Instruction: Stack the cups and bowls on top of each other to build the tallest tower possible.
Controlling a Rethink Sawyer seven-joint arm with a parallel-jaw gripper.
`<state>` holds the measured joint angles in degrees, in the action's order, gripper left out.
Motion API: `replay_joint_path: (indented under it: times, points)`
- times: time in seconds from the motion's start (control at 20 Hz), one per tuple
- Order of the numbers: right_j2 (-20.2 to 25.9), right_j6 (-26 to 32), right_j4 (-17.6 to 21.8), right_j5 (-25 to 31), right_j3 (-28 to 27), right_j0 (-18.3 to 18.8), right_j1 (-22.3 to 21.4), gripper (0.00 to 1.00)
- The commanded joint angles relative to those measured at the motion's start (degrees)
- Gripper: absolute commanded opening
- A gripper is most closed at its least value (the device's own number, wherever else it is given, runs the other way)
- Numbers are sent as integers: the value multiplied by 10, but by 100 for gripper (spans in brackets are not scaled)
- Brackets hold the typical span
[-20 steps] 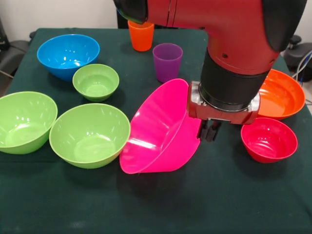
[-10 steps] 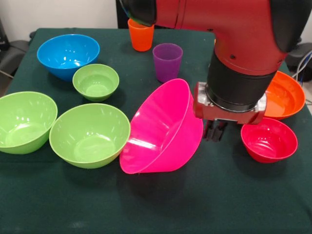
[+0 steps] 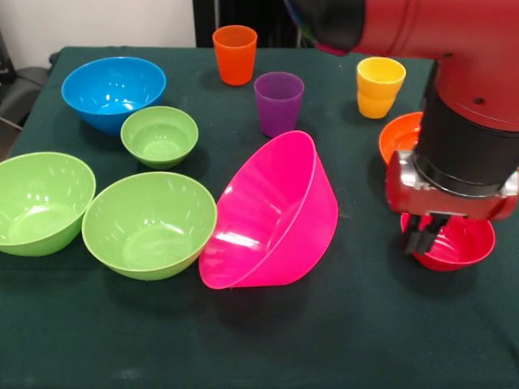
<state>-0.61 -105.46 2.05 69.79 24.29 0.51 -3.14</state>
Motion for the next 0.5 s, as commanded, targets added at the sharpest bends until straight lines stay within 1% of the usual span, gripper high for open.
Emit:
replay_joint_path:
  times: [0.05,0.2,0.5]
  points:
    - [29,-120,-1,15,-57,-12,47,0]
    - [26,-120,-3,17,-82,-12,66,0]
    - [23,-127,-7,19,-107,-8,86,0]
